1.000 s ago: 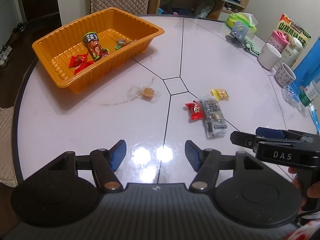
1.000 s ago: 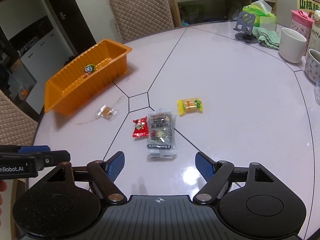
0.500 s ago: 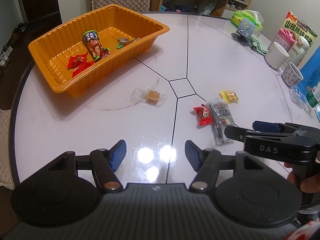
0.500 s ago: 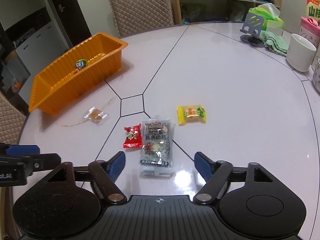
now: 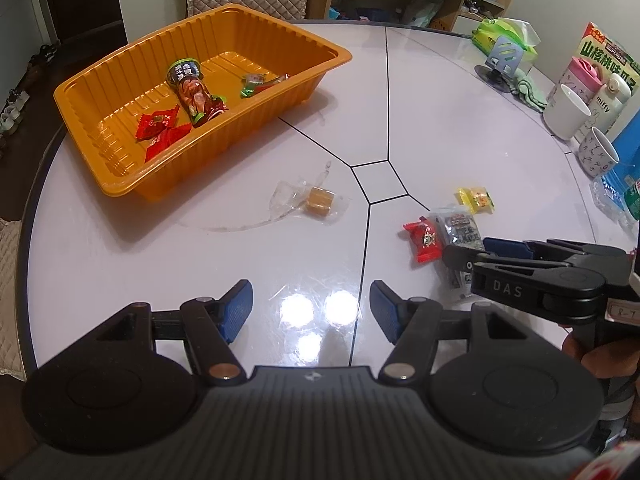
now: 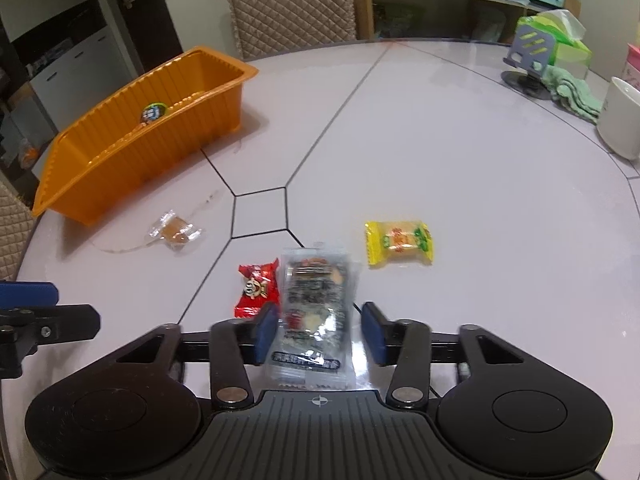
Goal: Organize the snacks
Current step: 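Grasp the clear printed snack packet with the right tool, then grasp the clear-wrapped caramel candy with the left tool while the right tool holds the snack packet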
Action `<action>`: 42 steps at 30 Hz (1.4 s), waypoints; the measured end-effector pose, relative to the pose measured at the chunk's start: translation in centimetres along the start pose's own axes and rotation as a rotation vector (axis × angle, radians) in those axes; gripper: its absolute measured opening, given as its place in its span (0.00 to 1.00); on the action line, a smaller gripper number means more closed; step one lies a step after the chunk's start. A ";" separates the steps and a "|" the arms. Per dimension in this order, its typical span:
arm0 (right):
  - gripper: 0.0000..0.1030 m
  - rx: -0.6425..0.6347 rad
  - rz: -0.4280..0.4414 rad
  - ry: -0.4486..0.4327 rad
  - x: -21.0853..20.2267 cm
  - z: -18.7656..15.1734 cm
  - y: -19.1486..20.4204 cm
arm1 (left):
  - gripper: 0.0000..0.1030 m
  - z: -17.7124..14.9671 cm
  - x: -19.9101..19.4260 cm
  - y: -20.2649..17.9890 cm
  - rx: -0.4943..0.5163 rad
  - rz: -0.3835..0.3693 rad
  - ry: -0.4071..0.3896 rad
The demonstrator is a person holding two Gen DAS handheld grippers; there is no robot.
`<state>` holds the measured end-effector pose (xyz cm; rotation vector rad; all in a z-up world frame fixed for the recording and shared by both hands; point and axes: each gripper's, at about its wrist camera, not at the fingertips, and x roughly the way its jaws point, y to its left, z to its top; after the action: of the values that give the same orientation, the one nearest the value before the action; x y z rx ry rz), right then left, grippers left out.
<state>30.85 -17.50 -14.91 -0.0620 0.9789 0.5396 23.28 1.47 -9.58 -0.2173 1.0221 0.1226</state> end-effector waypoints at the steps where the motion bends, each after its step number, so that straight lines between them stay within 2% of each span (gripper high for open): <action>1: 0.39 -0.008 -0.009 -0.002 0.0 0.0 0.1 | 0.59 0.0 0.1 0.0 0.001 0.000 0.001; 8: 0.40 -0.001 -0.016 0.015 -0.4 0.1 -1.0 | 0.59 0.2 0.6 0.2 -0.002 0.001 0.006; 16: 0.43 -0.024 -0.045 0.016 0.5 0.2 -0.5 | 0.59 0.6 1.4 0.0 -0.001 -0.005 -0.006; 20: 0.38 -0.092 -0.063 0.003 0.7 0.0 0.1 | 0.59 0.8 1.8 0.0 0.006 -0.005 -0.020; 25: 0.37 -0.119 -0.043 -0.027 0.2 0.3 0.1 | 0.58 1.3 2.6 0.0 0.031 0.000 -0.045; 28: 0.37 -0.113 -0.034 -0.047 -0.2 0.9 0.0 | 0.54 1.7 3.2 0.0 0.047 -0.006 -0.064; 37: 0.37 -0.069 -0.023 -0.057 -0.4 2.2 -0.7 | 0.52 3.9 5.4 0.2 0.049 -0.020 -0.113; 42: 0.37 -0.046 -0.026 -0.054 -0.3 2.4 -1.1 | 0.45 4.6 7.3 0.5 0.040 -0.023 -0.094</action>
<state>33.10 -17.90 -13.49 -0.1014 0.9122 0.5372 30.82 3.02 -13.58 -0.1847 0.9275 0.0906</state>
